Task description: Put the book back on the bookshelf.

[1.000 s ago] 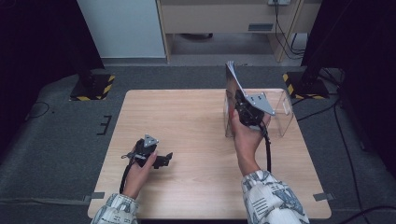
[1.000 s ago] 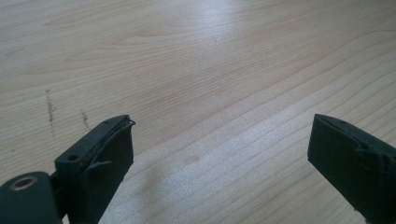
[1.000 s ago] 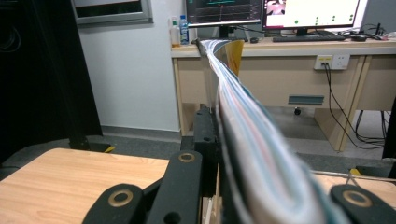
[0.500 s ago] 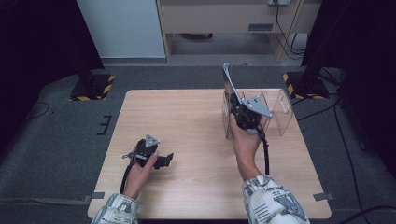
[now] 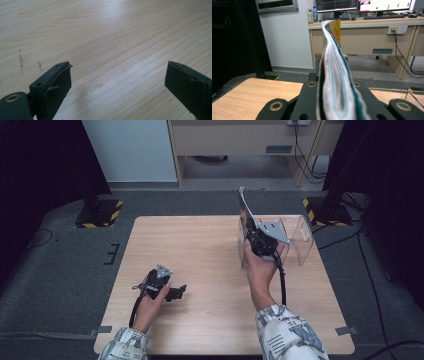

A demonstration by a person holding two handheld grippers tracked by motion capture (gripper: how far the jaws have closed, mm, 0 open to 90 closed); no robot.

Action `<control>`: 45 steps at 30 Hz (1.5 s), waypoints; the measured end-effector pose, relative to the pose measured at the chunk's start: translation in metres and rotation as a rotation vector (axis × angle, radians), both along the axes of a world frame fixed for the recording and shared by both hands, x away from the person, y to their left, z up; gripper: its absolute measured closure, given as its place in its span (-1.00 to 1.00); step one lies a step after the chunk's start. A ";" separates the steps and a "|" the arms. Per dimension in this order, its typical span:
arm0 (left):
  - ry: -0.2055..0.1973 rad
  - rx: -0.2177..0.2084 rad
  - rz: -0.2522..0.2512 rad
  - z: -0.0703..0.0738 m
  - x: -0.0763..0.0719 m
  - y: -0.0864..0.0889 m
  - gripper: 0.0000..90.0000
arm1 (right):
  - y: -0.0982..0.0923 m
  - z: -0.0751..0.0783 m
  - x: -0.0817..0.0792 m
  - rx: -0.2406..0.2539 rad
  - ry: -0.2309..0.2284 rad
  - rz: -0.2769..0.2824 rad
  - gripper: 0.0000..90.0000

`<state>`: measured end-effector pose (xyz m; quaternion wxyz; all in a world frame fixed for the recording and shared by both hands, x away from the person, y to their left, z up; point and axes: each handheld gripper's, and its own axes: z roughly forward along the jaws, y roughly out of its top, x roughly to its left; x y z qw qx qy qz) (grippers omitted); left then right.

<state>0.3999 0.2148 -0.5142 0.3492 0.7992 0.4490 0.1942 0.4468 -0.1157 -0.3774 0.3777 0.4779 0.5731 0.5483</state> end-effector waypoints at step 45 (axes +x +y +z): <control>0.005 0.018 -0.023 -0.001 0.000 -0.004 -0.86 | 0.019 0.003 0.004 -0.102 0.022 0.037 0.05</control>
